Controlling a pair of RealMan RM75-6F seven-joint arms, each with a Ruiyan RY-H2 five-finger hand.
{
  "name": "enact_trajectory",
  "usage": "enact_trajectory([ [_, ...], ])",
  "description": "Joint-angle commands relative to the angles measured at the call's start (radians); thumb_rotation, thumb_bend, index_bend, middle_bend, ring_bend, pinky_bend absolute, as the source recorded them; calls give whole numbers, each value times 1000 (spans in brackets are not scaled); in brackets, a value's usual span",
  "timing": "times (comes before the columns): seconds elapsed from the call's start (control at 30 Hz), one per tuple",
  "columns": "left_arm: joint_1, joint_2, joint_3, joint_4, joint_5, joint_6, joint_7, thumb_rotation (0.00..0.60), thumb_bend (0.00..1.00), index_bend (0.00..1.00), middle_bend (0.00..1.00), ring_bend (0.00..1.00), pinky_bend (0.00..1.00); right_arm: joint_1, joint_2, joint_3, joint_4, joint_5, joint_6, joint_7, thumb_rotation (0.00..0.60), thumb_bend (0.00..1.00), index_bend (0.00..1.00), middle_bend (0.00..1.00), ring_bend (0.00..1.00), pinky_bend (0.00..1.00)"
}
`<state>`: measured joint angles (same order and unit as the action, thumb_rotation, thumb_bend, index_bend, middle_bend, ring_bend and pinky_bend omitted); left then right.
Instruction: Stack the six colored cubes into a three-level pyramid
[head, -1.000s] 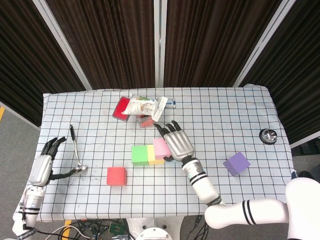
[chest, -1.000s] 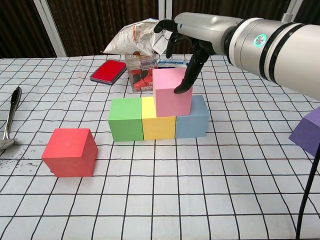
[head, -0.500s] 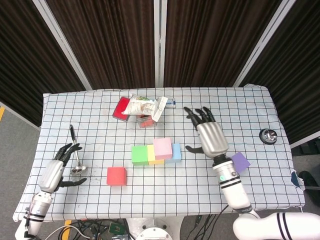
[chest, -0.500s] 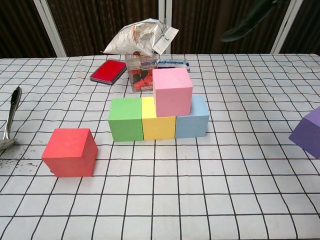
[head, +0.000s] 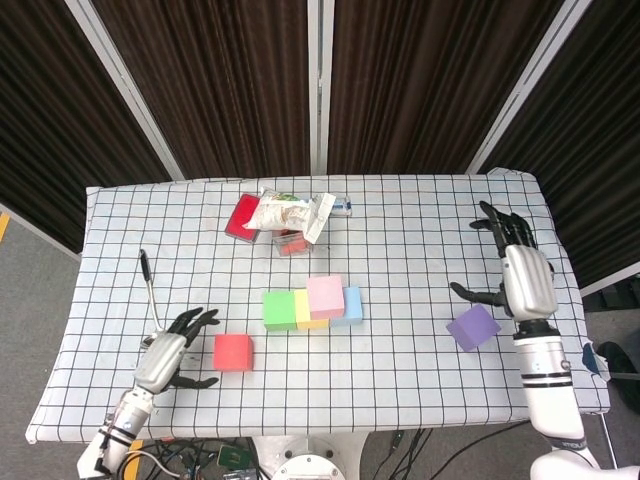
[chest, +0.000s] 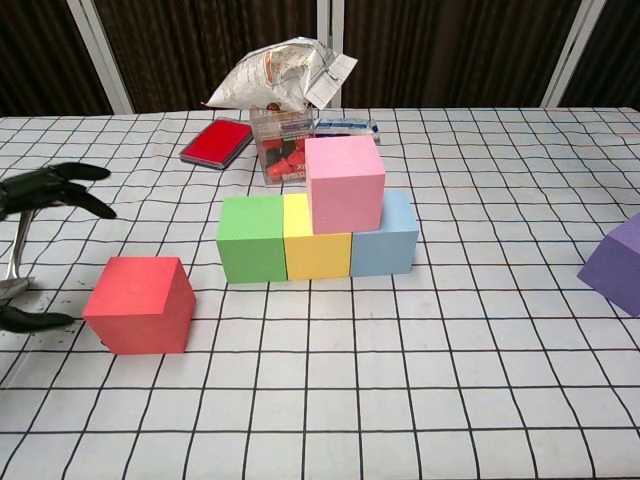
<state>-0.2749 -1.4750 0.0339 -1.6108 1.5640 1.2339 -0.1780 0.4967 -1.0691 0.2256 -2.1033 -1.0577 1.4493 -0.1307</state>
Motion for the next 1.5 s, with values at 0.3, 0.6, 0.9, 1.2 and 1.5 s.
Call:
enact_trajectory([
  [0.3,-30,-128,-50,78,-104,-52,105,600,1,63,284,0,0,-106,21,-18,104,-78,-13,171,600,0,0,244,77,0],
  [0.6,-16,-111,-72,43,-89,26,125,600,146,99,484,77,16,-172,7,-28,157,-115,3,246,600,0,0,248,76,0],
  [0.9,-16,72,-190,-174,-163,86,150,600,149,103,507,81,17,-249,31,-41,136,-218,79,283,600,0,0,248,76,0],
  [1.2,-67,122,-258,-313,-253,48,226,600,147,101,512,103,19,-290,-8,-38,107,-273,134,277,600,0,0,247,76,0],
  [1.5,-167,-63,-299,-287,-374,34,391,600,146,91,536,125,19,-303,-51,-10,101,-248,141,272,600,0,0,247,76,0],
])
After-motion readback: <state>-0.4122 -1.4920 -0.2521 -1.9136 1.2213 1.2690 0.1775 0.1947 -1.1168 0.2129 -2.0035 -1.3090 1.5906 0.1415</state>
